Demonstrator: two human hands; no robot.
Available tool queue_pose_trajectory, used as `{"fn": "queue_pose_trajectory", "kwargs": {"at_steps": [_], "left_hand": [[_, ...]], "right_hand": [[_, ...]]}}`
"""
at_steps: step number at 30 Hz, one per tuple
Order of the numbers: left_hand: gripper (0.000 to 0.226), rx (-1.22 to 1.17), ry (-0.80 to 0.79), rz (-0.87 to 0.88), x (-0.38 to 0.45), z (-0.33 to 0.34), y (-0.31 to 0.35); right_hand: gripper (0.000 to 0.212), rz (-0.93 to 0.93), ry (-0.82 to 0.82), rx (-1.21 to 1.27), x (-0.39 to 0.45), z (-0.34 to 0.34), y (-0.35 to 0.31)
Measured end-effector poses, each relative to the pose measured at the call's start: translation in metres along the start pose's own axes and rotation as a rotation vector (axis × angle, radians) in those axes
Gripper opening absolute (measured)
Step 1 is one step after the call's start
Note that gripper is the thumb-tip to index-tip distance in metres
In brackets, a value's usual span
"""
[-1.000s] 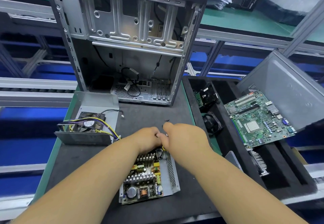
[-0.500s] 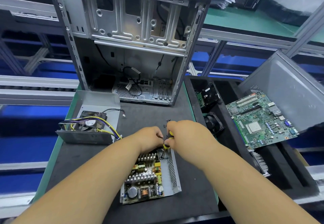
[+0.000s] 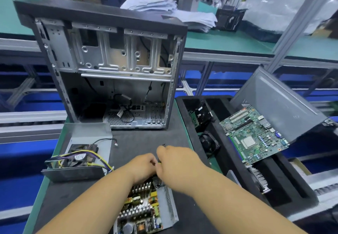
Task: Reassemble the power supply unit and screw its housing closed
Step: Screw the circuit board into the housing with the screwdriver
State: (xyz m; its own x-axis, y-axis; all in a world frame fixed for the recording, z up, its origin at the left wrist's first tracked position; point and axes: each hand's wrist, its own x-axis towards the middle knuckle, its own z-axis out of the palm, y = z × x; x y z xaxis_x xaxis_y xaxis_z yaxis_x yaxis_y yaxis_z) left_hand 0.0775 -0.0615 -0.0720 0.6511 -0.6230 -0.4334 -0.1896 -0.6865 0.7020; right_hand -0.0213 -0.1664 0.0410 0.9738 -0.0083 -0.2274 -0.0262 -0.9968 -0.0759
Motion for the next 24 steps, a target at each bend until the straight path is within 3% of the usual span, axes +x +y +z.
{"fn": "queue_pose_trajectory", "kwargs": {"at_steps": [2,10,14,18,22,24], "left_hand": [[0.020,0.045,-0.009,0.005,-0.001,-0.002,0.004],[0.014,0.064,-0.018,0.005,-0.007,-0.004,0.008],[0.018,0.094,-0.033,0.023,-0.008,-0.005,0.009],[0.022,0.130,-0.044,0.072,-0.008,-0.005,0.012],[0.026,0.068,-0.017,0.033,-0.005,-0.004,0.007],[0.022,0.049,-0.004,0.022,-0.003,-0.003,0.005]], "right_hand": [[0.019,0.003,-0.042,0.061,0.000,-0.001,0.003],[0.041,0.139,-0.002,-0.045,0.008,0.006,0.006],[0.026,-0.011,0.066,0.103,0.006,0.008,0.008],[0.028,-0.121,0.061,-0.054,0.004,0.003,0.009],[0.011,-0.123,-0.006,-0.019,-0.001,0.002,0.007],[0.018,-0.092,-0.037,-0.021,0.001,0.003,0.008]]}}
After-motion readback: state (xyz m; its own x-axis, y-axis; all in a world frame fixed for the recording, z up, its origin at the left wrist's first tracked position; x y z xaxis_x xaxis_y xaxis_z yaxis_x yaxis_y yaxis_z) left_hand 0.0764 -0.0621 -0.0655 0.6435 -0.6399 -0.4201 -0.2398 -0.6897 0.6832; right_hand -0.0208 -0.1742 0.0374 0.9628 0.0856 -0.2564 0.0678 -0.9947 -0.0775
